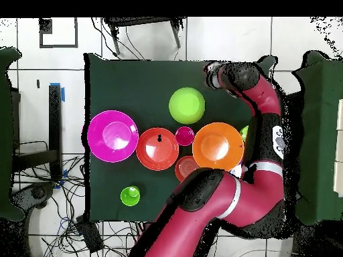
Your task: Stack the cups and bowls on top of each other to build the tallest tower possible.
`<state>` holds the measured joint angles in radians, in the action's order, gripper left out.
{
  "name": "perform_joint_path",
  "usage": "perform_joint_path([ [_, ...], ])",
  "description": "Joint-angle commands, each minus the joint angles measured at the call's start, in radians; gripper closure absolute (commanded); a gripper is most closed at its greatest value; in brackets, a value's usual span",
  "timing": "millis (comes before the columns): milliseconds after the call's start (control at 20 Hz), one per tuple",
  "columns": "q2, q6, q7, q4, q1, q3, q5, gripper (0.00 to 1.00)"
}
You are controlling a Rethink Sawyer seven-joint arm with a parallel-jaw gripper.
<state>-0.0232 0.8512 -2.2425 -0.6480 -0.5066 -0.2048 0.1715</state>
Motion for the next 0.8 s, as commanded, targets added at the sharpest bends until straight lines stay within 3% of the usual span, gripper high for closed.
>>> perform_joint_path([
  [50,0.086,-0.098,0.111,0.045,-0.024,0.038,-0.110,0.00],
  [450,0.153,0.037,0.066,0.038,-0.038,0.053,-0.090,0.00],
  [750,0.126,0.034,0.019,0.018,-0.035,0.045,-0.061,0.00],
  [800,0.093,0.056,0.010,0.076,-0.036,0.046,-0.062,0.00],
])
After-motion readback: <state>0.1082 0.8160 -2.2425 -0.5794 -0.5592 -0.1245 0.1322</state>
